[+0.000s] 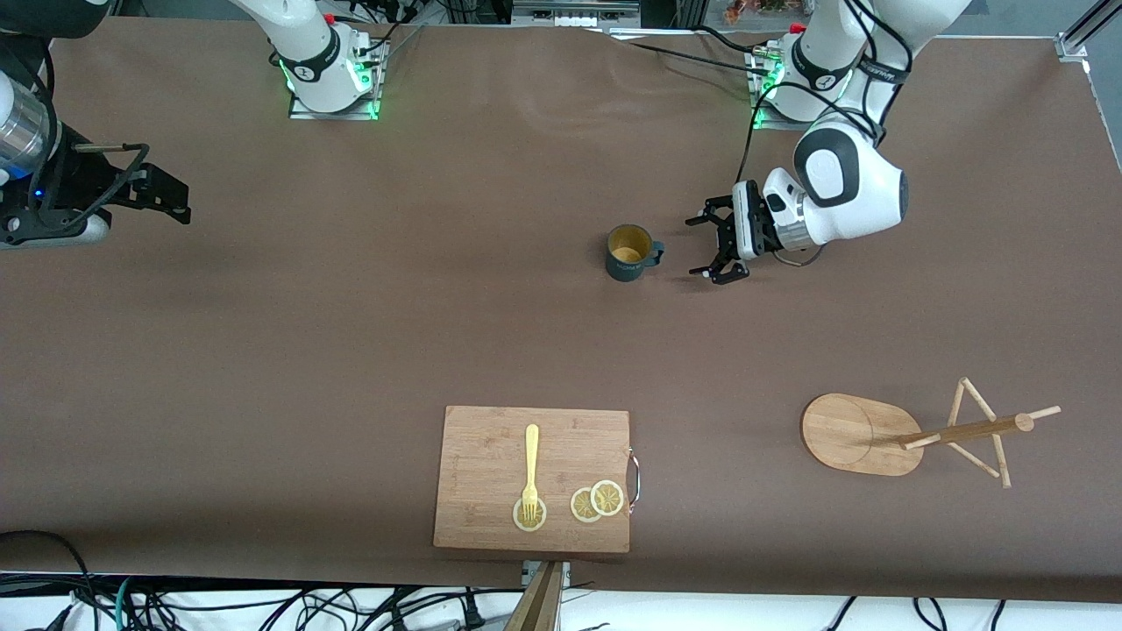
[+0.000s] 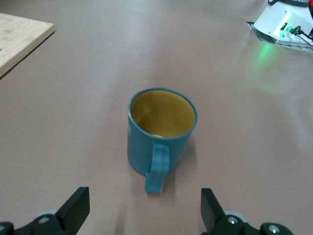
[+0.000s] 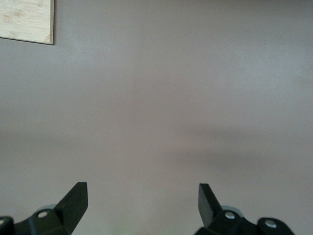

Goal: Pass cup and hang on rack
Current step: 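Move the left gripper to the mug and grasp its handle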

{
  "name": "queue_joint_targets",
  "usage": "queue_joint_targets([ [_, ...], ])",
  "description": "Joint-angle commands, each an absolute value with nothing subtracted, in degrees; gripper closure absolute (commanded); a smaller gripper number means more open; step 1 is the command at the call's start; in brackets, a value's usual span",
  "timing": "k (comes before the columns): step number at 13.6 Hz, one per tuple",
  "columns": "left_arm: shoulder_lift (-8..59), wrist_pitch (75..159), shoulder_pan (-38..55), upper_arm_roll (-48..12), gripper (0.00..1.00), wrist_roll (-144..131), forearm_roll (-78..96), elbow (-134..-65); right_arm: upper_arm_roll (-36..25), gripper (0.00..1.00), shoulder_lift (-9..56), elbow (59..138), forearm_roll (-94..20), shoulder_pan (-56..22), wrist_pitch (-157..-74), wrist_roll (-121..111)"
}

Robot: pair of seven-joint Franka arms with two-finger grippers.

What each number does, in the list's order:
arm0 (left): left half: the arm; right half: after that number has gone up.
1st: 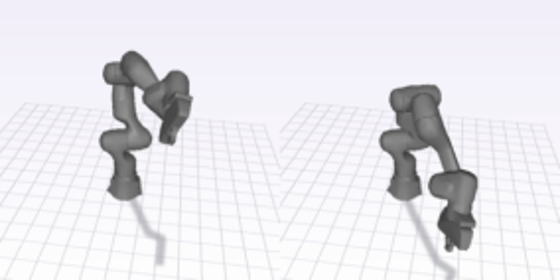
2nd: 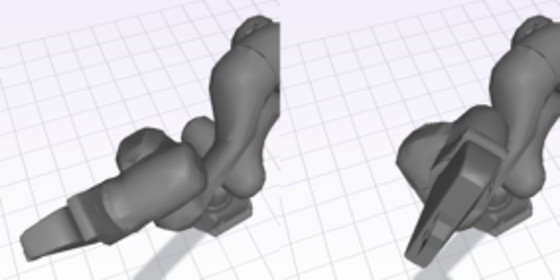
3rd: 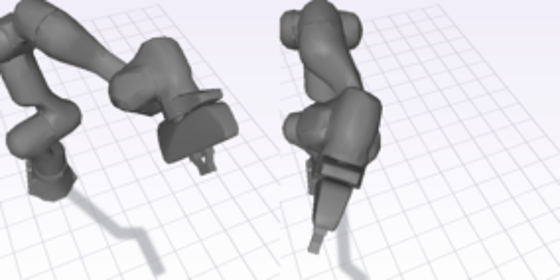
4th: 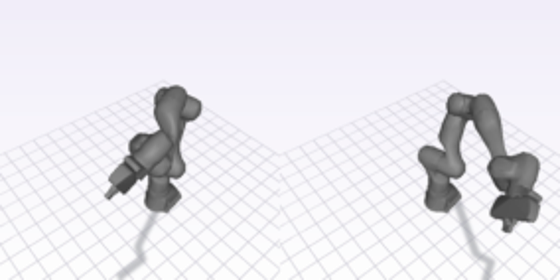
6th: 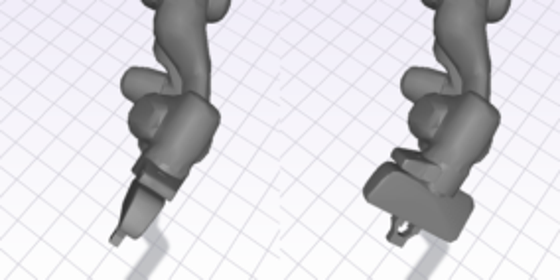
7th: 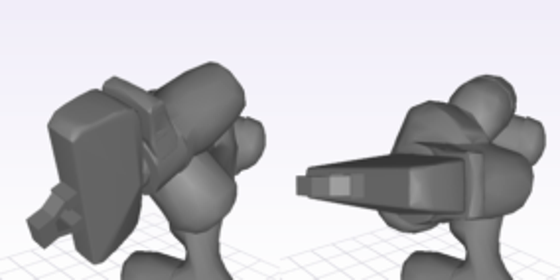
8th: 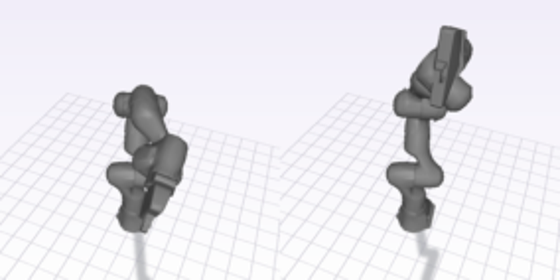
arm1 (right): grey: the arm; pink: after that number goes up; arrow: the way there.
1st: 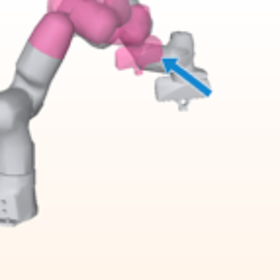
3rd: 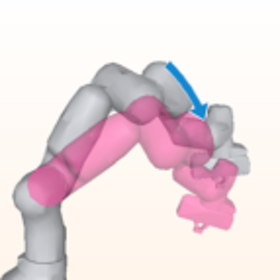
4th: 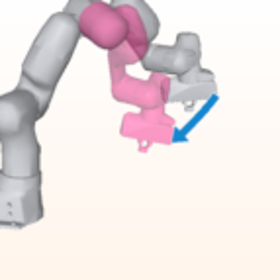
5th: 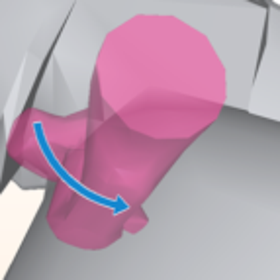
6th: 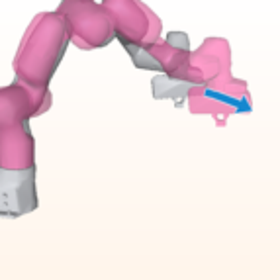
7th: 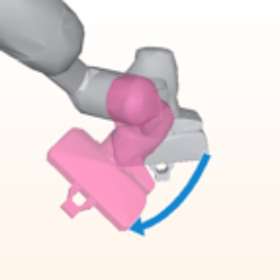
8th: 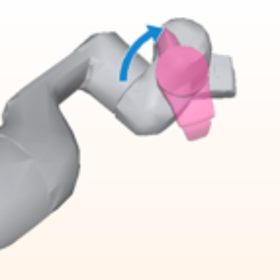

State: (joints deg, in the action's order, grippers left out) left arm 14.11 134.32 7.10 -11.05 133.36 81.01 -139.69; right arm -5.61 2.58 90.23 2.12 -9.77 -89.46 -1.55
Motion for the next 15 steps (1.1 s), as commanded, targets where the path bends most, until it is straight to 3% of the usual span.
queue_joint_targets([
  [1, 16.6, 134.4, 6.6, -11.3, 0.00, 145.0, 88.7, -141.3, -5.6, 0.00, 2.8, 89.4, 2.9, -9.6, -88.5, -2.3],
  [7, 21.4, 133.6, 7.0, -11.3, 0.00, 156.9, 98.9, -141.6, -5.7, 0.00, 2.8, 89.4, 2.9, -9.6, -88.3, -2.3],
  [15, 22.6, 133.9, 9.4, -12.9, 0.00, 160.8, 107.7, -141.1, -5.7, 0.00, 2.8, 89.4, 2.9, -9.6, -88.2, -2.3],
])
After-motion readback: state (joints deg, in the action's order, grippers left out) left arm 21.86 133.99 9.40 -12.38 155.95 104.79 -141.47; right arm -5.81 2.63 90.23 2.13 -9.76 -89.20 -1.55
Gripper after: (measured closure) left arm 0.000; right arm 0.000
